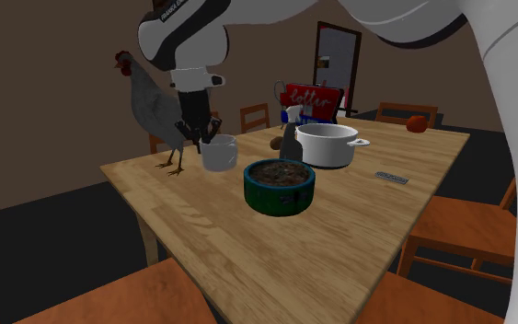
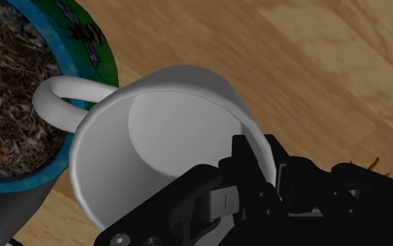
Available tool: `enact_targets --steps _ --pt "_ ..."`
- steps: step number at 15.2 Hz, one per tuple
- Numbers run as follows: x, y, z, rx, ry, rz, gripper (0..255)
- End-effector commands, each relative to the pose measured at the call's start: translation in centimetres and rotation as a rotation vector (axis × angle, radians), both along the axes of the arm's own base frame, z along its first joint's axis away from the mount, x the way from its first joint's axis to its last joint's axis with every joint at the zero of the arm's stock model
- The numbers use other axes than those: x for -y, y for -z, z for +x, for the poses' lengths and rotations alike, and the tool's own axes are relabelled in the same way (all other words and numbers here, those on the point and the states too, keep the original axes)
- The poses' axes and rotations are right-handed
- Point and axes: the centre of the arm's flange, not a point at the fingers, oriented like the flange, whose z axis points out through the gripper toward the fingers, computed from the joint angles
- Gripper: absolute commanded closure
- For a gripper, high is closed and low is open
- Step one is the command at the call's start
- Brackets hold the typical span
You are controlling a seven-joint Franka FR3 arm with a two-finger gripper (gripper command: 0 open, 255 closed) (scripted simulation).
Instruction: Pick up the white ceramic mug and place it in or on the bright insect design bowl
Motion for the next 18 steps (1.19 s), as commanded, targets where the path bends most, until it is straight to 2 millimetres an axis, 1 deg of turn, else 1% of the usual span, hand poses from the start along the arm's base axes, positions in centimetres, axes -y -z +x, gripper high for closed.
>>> enact_targets --steps 1,15,16,18 --pt "0.0 -1.1 0.0 0.000 0.000 0.000 255" --pt "0.0 -8.5 0.0 0.000 0.000 0.000 255" --pt "0.0 -8.8 0.0 0.000 0.000 0.000 255" --pt "2.6 -9.0 -0.4 0.000 0.000 0.000 255"
